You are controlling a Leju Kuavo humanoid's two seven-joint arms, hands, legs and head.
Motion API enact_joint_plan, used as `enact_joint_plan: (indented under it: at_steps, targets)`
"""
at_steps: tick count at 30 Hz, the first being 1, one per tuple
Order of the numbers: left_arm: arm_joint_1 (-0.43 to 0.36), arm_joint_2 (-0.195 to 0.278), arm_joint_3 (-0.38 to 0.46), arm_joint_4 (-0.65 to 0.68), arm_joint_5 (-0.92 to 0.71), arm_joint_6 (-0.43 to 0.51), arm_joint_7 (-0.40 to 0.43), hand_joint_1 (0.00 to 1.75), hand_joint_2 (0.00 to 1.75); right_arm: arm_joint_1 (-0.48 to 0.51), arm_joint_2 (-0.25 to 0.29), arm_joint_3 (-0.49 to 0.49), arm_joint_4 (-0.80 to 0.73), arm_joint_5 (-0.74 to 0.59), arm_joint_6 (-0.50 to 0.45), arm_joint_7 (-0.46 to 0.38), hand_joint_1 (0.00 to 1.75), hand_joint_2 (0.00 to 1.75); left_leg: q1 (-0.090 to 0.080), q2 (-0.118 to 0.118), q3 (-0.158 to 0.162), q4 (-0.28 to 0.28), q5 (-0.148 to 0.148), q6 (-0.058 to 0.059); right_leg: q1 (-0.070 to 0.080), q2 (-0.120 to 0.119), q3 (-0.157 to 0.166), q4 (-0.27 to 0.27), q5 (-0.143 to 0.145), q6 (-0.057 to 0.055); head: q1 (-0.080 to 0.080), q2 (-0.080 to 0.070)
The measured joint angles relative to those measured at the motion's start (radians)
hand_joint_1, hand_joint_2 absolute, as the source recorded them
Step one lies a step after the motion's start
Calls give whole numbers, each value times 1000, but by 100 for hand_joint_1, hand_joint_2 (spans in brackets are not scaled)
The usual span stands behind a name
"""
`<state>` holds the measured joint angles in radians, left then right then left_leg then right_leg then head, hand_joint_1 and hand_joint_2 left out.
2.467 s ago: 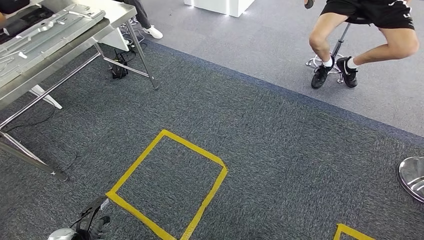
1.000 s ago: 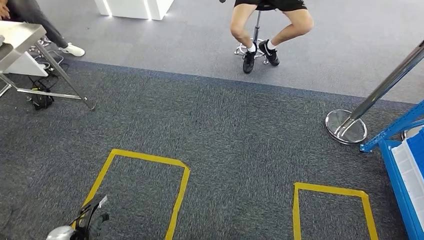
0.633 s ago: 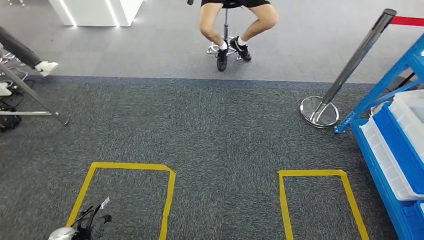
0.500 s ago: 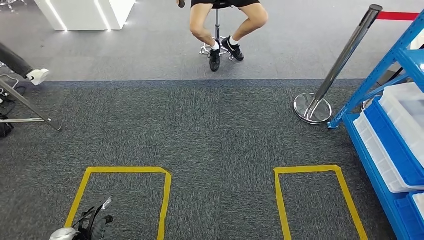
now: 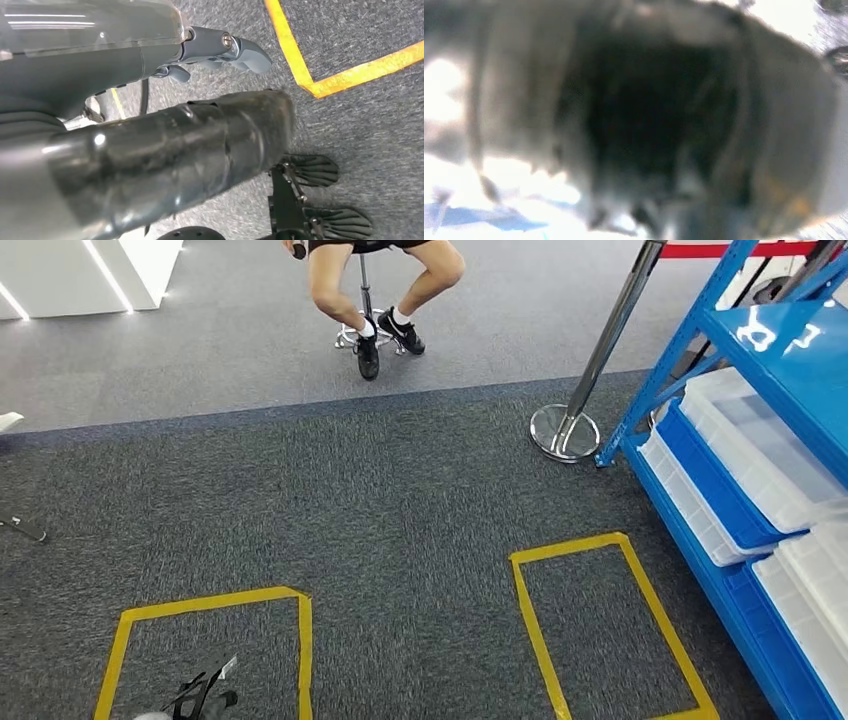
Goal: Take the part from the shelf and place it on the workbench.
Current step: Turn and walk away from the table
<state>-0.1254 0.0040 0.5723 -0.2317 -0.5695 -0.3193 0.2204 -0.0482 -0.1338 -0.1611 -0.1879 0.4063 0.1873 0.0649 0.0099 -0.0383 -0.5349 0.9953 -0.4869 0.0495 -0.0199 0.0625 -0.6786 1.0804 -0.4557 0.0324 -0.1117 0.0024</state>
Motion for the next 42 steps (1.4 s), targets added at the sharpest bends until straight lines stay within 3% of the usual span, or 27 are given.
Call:
enact_joint_plan:
  at_steps: [1,3,4,5,6,9,12,13,15,17,19,20,21,22,24,26,28,30,33,34,35,36,39,41,42]
  targets:
    - [1,-3,-3,0,-1,2,3,0,0,0,2,-2,0,0,-3,16,0,0,-4,14,-1,-2,3,6,2,-30,-23,54,-36,0,2,0]
    - [5,-8,-8,0,-4,6,9,0,0,0,5,-6,1,3,-6,38,0,0,-13,44,-7,0,4,10,4,-53,-72,183,-102,1,5,0]
    - [6,-9,-11,0,-5,6,12,0,0,1,7,-7,1,7,-5,43,0,0,-16,59,-10,2,4,10,5,-56,-81,219,-114,0,5,0]
    - [6,-11,-14,0,-5,6,14,0,0,2,9,-7,1,12,-3,44,0,0,-19,72,-11,3,4,11,6,-57,-71,218,-108,-2,5,0]
    - [4,-12,-16,0,-5,5,17,0,0,4,11,-8,2,17,-1,43,0,0,-22,84,-11,3,3,11,10,-62,-38,174,-86,-6,5,0]
    - [-2,-18,-20,0,-3,-3,23,0,0,5,17,-8,2,26,-3,24,0,0,-28,108,-11,5,0,9,28,-94,85,-25,-20,-31,4,0]
    - [-7,-21,-21,0,2,-8,23,0,0,9,19,-8,2,26,-9,-4,0,0,-29,124,-12,6,1,2,35,-98,102,-68,-12,-45,5,0]
    - [-8,-21,-21,0,3,-8,23,0,0,11,21,-8,3,26,-9,-11,0,0,-28,120,-12,8,-2,-3,32,-95,105,-76,-9,-48,5,0]
    - [-8,-21,-21,0,4,-10,21,0,0,10,24,-8,3,25,-9,-18,0,0,-26,88,-27,49,-34,-14,21,-93,115,-94,0,-57,5,0]
    - [-6,-20,-21,0,4,-11,21,0,0,7,27,-8,3,25,-8,-22,0,0,-17,53,-77,164,-95,-27,16,-89,119,-102,5,-62,4,0]
    - [-3,-18,-21,0,4,-16,20,0,0,6,28,-8,3,25,-9,-24,0,0,-4,46,-128,273,-129,-41,13,-81,119,-100,5,-61,3,0]
    - [-2,-17,-21,0,4,-20,20,0,0,5,29,-8,3,25,-9,-25,0,0,3,46,-133,282,-118,-47,11,-77,119,-97,3,-59,4,0]
    - [-3,-16,-21,0,4,-23,20,0,0,5,30,-8,3,25,-9,-25,0,0,10,46,-120,251,-89,-54,8,-73,119,-93,0,-55,4,0]
    - [-4,-16,-21,0,4,-25,20,0,0,4,30,-8,3,25,-9,-25,0,0,16,46,-91,186,-49,-60,4,-69,119,-87,-4,-49,4,0]
    - [-6,-15,-22,0,4,-29,19,0,0,2,29,-8,3,25,-11,-25,0,0,21,40,-37,69,-4,-70,2,-61,113,-71,-12,-33,3,0]
    - [-7,-14,-24,0,4,-33,19,0,0,1,28,-10,3,25,-12,-25,0,0,18,35,-24,33,-6,-62,4,-56,103,-61,-13,-21,2,0]
    - [-8,-13,-26,-1,5,-36,18,0,0,2,29,-10,3,26,-12,-26,0,0,15,35,-27,31,-5,-43,1,-55,98,-61,-12,-11,2,0]
    - [-9,-12,-27,-1,5,-38,18,0,0,3,29,-11,3,27,-11,-26,0,0,14,37,-26,26,0,-26,-2,-58,84,-27,-38,-6,4,0]
    - [-12,-9,-28,-1,5,-41,19,0,0,3,30,-12,3,30,-9,-30,0,0,5,39,-25,23,1,-10,0,-60,-5,162,-128,-7,5,0]
    - [-12,-8,-29,-1,5,-41,19,0,0,4,30,-12,3,32,-8,-33,0,0,0,39,-24,23,0,-7,1,-60,-33,217,-143,-9,5,0]
    - [-13,-7,-29,-1,5,-42,19,0,0,4,31,-12,3,33,-8,-34,0,0,-4,39,-22,23,-2,-4,4,-60,-46,238,-138,-13,5,0]
    - [-14,-7,-30,-1,6,-43,19,0,0,5,31,-12,3,34,-7,-36,0,0,-9,39,-18,23,-5,-1,8,-60,-39,219,-113,-20,5,0]
    - [-19,-6,-34,-1,6,-44,19,0,0,4,31,-13,3,35,-7,-38,0,0,-18,38,-4,22,-16,2,29,-61,47,30,-11,-57,4,0]
    - [-22,-6,-36,-1,7,-45,19,0,0,2,30,-13,3,35,-7,-40,0,0,-17,39,-5,21,-20,-3,39,-62,77,-36,-3,-74,5,0]
    - [-23,-6,-37,-1,7,-45,19,0,0,1,30,-14,3,35,-7,-41,0,0,-17,40,-3,19,-21,-7,41,-63,81,-47,-7,-76,6,0]
